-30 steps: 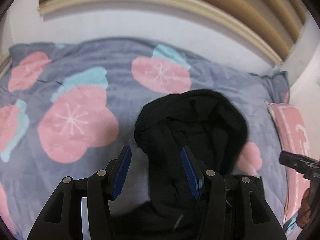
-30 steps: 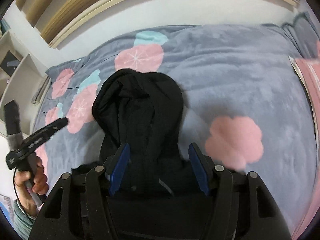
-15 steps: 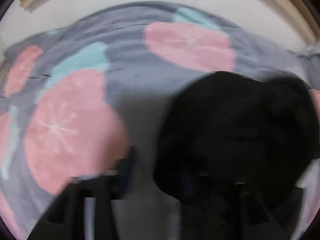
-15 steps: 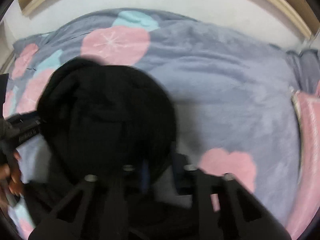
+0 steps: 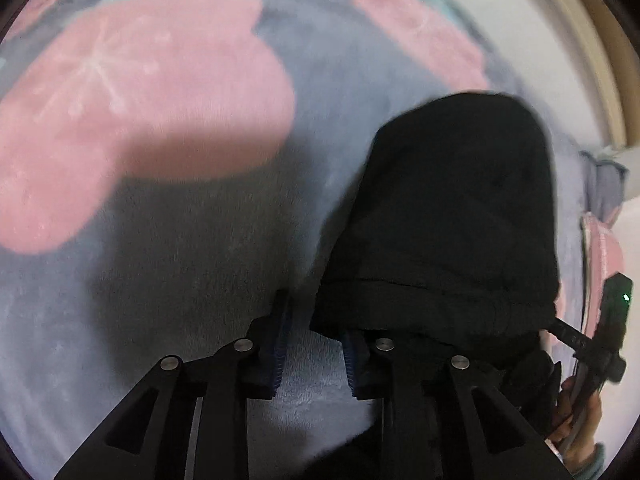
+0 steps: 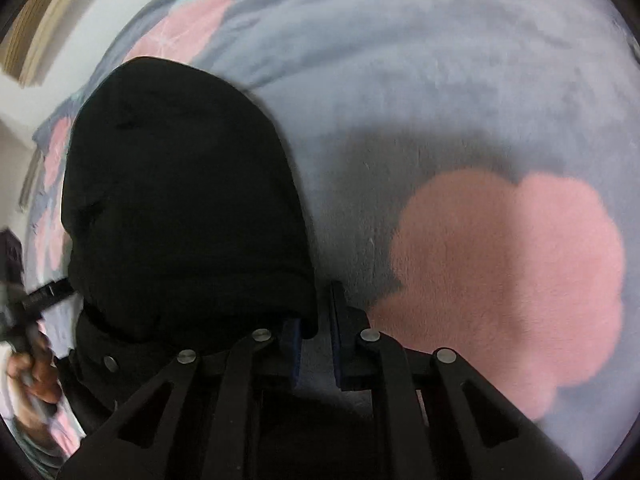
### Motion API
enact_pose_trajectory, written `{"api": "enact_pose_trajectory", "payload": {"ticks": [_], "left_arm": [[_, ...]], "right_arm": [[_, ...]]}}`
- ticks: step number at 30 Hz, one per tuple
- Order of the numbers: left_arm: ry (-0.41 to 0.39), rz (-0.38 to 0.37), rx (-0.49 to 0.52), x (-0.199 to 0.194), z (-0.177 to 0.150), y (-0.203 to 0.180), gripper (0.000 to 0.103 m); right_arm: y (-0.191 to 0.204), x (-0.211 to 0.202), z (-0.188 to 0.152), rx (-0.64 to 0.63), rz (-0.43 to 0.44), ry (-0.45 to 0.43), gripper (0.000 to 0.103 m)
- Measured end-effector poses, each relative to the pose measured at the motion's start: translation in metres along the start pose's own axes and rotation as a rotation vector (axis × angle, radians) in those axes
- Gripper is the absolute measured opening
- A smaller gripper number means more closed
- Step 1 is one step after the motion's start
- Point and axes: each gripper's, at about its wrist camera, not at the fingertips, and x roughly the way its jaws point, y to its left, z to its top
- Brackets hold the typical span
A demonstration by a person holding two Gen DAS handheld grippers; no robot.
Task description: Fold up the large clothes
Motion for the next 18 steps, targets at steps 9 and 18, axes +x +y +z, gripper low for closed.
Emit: {"api": "enact_pose_trajectory", "payload": {"ticks": [9,18], "left_arm": [[-0.176,0.027,0.155,-0.098,-0.03,-0.016,0.027],[-0.289,-0.107,0.233,-0.1,0.024,-0.088,0.056]], "right_arm": [[0.006,-0.089,-0.007,-0.074,0.062,-0.073,0.046],[0.084,-0.082,0.041,-0.188,0.101,-0.153,0.047]]}}
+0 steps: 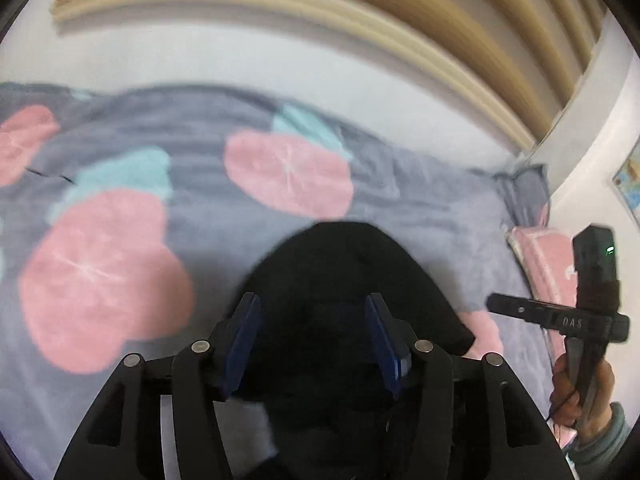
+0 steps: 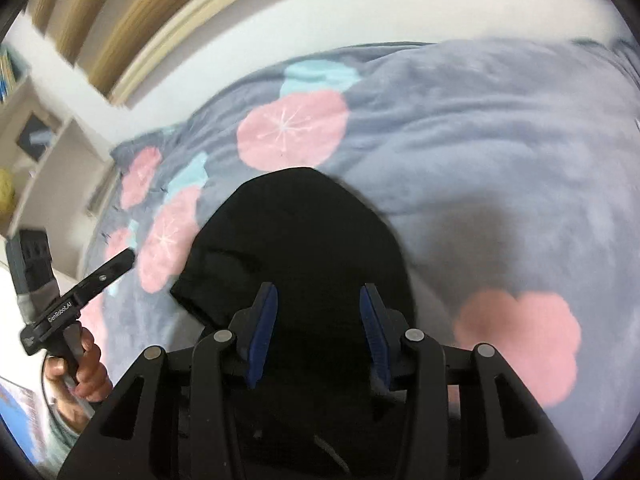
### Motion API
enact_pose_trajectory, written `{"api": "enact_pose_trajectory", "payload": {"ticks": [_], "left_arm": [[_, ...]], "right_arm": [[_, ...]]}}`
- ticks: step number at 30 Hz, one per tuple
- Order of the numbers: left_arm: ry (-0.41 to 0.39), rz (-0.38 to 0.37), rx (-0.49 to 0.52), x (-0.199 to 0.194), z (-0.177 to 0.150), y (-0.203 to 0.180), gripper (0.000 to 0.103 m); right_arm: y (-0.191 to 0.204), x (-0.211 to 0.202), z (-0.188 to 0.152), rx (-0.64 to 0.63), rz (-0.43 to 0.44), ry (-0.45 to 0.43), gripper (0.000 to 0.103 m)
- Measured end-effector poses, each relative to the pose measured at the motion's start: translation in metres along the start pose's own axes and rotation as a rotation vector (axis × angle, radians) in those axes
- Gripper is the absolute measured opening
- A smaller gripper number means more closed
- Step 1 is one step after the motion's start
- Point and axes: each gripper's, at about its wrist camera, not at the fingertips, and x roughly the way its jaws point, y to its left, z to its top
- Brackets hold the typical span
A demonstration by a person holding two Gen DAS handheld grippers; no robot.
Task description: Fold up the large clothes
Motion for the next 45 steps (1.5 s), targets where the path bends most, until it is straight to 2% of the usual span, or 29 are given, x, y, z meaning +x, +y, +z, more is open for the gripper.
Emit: {"api": "enact_pose_trajectory", "payload": {"ticks": [2,4,6,7,9,14,16,17,20,22,25,29,30,34,37,38,41,42,45], "left_arm": [[0.083,0.022,-0.012,0.037,-0.011,0.001,0.056],[0.146,0.077,-0.025,0.066,-0.032,0.008,0.056],[0.213,0.102,-0.066,0.09,-0.051,0.023,0.055],[0.217,0.076,-0.095,0.096,-0.059,0.031,0.055],[0.183,0.05,-0.108,0.093,-0.062,0.036,0.055],[0.171,0.114,-0.014,0.077,-0.058,0.016,0.055],[0.139,0.094,0.014,0.056,-0.051,0.007,0.056],[0.101,0.055,0.022,0.043,-0.045,0.002,0.056],[0.006,0.011,0.014,0.02,-0.021,-0.009,0.056],[-0.013,-0.005,0.0,0.026,-0.008,-0.009,0.056],[0.03,0.056,-0.052,0.061,-0.005,0.003,0.056],[0.112,0.115,-0.116,0.104,-0.025,0.035,0.056],[0.103,0.096,-0.127,0.107,-0.031,0.041,0.056],[0.092,0.096,-0.112,0.106,-0.033,0.041,0.056],[0.094,0.092,-0.109,0.093,-0.03,0.037,0.056],[0.088,0.078,-0.112,0.085,-0.03,0.037,0.056],[0.047,0.006,-0.114,0.051,-0.032,0.035,0.056],[0.038,-0.008,-0.111,0.044,-0.032,0.033,0.056],[0.054,-0.014,-0.117,0.028,-0.04,0.031,0.057]], "right_arm": [[0.011,0.037,-0.008,-0.054,-0.054,0.07,0.047],[0.01,0.072,-0.029,-0.132,-0.113,0.134,0.046],[-0.001,0.09,-0.052,-0.2,-0.145,0.143,0.046],[-0.003,0.095,-0.059,-0.212,-0.145,0.122,0.046],[-0.006,0.094,-0.061,-0.203,-0.14,0.093,0.046],[-0.005,0.071,-0.053,-0.205,-0.129,0.123,0.047],[0.001,0.048,-0.043,-0.216,-0.092,0.072,0.048],[0.008,0.03,-0.032,-0.221,-0.053,0.017,0.048],[0.021,0.017,0.005,-0.207,-0.01,-0.062,0.048],[0.029,0.03,0.033,-0.203,-0.005,-0.088,0.048],[0.029,0.081,0.058,-0.182,0.002,-0.019,0.048],[0.022,0.153,0.047,-0.212,-0.102,0.146,0.048],[0.023,0.156,0.046,-0.232,-0.11,0.126,0.049],[0.018,0.144,0.037,-0.241,-0.107,0.11,0.049],[0.019,0.116,0.038,-0.195,-0.066,0.124,0.049],[0.017,0.091,0.034,-0.185,-0.037,0.099,0.049],[0.018,0.038,0.013,-0.248,-0.079,0.02,0.05],[0.026,0.034,0.009,-0.259,-0.089,0.012,0.05],[0.016,0.03,-0.007,-0.248,-0.082,0.055,0.05]]}}
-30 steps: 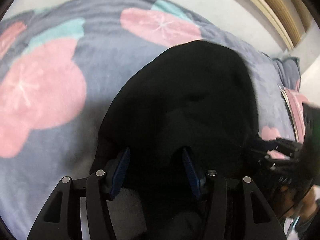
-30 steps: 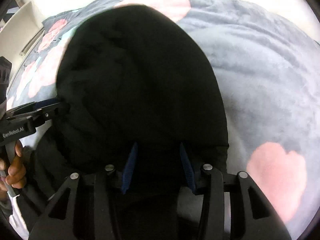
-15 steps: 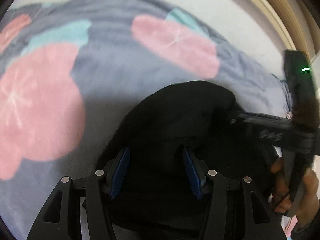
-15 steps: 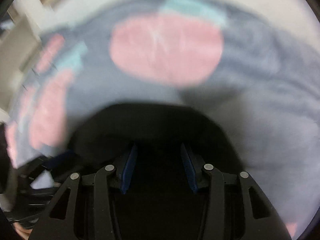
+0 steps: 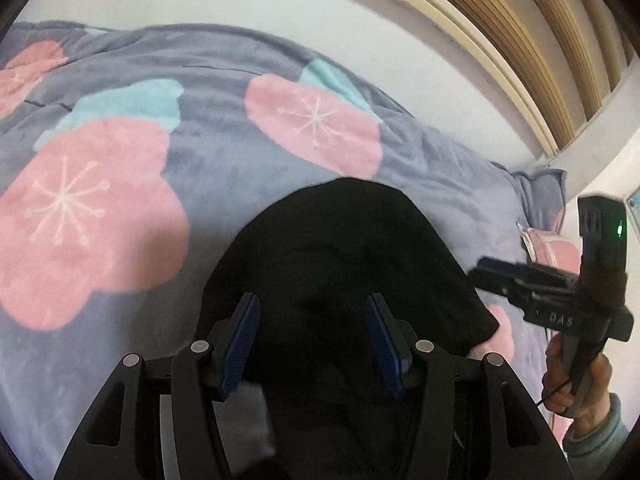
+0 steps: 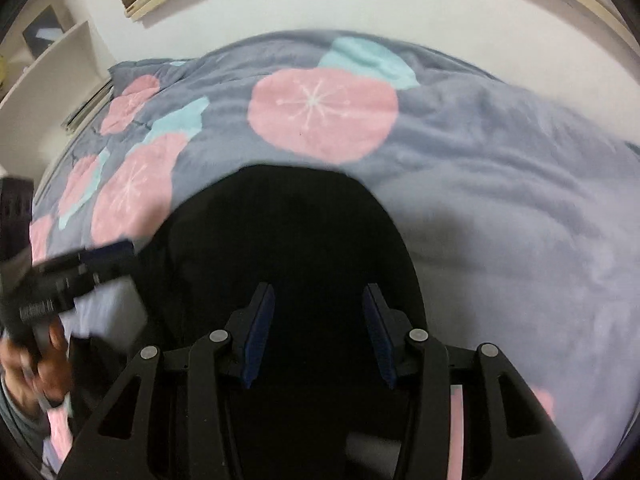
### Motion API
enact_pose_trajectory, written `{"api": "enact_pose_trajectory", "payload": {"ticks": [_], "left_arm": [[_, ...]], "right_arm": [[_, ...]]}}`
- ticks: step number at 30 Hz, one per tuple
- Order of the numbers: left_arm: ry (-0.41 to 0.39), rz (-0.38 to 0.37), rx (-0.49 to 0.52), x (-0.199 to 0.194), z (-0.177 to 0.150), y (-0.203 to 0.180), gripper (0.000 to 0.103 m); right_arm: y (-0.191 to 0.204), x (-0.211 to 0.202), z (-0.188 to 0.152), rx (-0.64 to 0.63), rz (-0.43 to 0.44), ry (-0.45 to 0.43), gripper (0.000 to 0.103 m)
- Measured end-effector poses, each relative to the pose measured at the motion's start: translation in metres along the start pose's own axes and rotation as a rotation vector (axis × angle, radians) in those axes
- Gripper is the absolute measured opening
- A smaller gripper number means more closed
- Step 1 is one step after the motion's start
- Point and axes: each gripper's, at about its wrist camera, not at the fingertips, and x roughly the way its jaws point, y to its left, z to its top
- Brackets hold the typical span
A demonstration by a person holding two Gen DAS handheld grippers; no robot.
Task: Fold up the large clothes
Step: 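Lift the folded jacket bundle with both grippers near the hood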
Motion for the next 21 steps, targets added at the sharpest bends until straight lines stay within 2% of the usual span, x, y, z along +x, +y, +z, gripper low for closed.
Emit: {"api": "enact_pose_trajectory", "payload": {"ticks": [1,2,4,5,7,13,17,19,21], "left_arm": [[0.011,0.004,-0.011,0.002,-0.003,0.002,0.057],[0.03,0.011,-0.023,0.008,-0.007,0.006,0.058],[0.084,0.056,-0.049,0.028,-0.016,0.014,0.058],[0.112,0.064,-0.06,0.041,-0.017,0.016,0.058],[0.154,0.061,-0.062,0.062,-0.025,0.022,0.057],[0.142,0.087,-0.041,0.065,-0.027,0.017,0.058],[0.14,0.079,0.005,0.046,-0.026,0.012,0.058],[0.138,0.105,0.018,0.036,-0.019,0.011,0.058],[0.12,0.114,0.033,0.023,-0.012,0.011,0.058]], "right_arm": [[-0.003,0.003,-0.009,-0.006,-0.009,0.015,0.05],[-0.005,0.016,-0.018,-0.026,-0.054,0.05,0.05],[-0.01,0.043,-0.029,-0.035,-0.104,0.117,0.049],[-0.013,0.058,-0.036,-0.024,-0.079,0.143,0.049],[-0.021,0.069,-0.045,0.0,-0.041,0.121,0.049],[-0.026,0.063,-0.049,0.027,-0.025,0.097,0.05],[-0.037,0.046,-0.042,0.051,0.051,0.143,0.057],[-0.041,0.034,-0.037,0.05,0.087,0.143,0.062],[-0.047,0.023,-0.032,0.054,0.111,0.141,0.063]]}}
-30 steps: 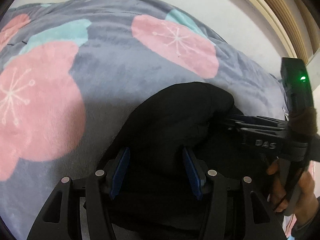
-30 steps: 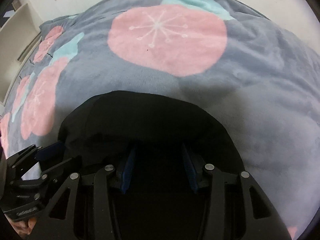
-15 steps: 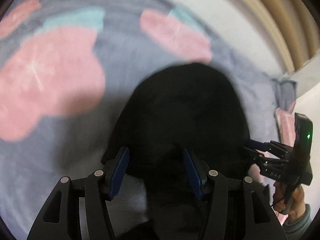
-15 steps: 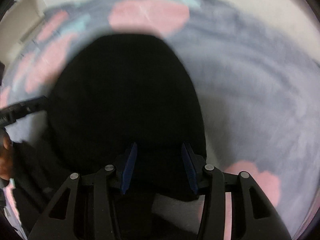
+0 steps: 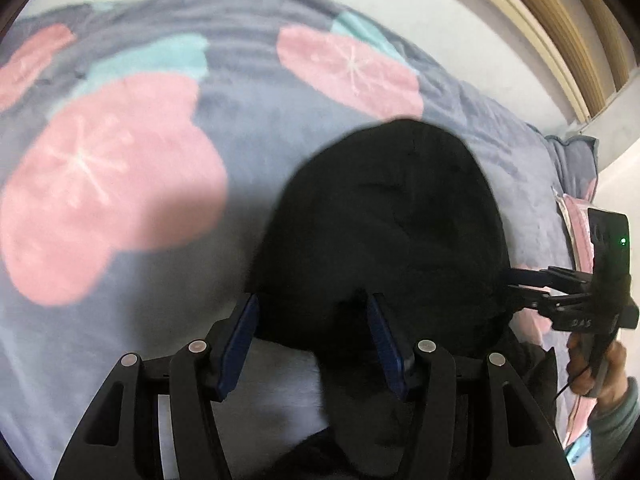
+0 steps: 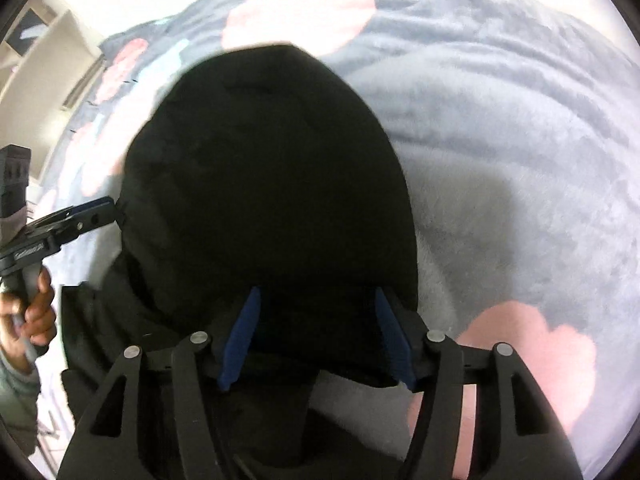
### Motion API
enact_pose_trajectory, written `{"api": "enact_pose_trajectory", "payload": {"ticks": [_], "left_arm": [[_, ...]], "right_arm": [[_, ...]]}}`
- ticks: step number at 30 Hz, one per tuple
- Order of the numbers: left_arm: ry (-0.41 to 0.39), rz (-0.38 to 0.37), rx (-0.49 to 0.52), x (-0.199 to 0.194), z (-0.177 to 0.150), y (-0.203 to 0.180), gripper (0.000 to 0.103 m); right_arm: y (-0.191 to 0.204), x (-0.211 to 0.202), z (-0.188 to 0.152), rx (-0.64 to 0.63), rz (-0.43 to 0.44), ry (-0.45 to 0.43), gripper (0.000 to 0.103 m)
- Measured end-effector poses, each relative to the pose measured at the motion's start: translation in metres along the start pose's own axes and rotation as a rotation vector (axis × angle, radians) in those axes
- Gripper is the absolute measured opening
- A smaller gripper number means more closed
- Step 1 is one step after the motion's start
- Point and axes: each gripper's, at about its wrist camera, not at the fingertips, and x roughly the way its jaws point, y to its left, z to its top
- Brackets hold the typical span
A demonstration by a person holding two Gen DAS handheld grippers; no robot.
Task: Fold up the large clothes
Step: 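Lift the folded jacket bundle with both grippers near the hood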
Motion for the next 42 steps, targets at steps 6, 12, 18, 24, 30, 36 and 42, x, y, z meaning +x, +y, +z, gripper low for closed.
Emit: {"api": "enact_pose_trajectory", "payload": {"ticks": [6,12,18,24,30,36,42], "left_arm": [[0.023,-0.135,-0.032,-0.01,0.04,0.011,0.063],[0.111,-0.343,-0.183,0.036,0.083,0.047,0.063],[0.267,-0.432,-0.127,0.095,0.083,0.036,0.064],[0.219,-0.508,-0.121,0.101,0.074,0.029,0.061],[0.076,-0.473,0.064,0.031,0.057,-0.002,0.019],[-0.044,-0.439,0.23,-0.091,0.0,-0.042,0.019],[-0.096,-0.369,0.323,-0.19,-0.092,-0.072,0.022]], "right_arm": [[-0.006,-0.005,0.028,-0.071,-0.018,0.025,0.065],[-0.023,0.002,0.068,-0.046,0.027,0.009,0.065],[-0.057,0.053,0.089,0.011,0.232,0.149,0.073],[-0.037,0.052,0.091,-0.04,0.31,0.064,0.044],[0.02,-0.018,0.067,-0.233,0.211,-0.068,0.02],[0.089,-0.118,-0.008,-0.363,0.098,-0.219,0.019],[0.152,-0.177,-0.12,-0.421,-0.007,-0.301,0.019]]}}
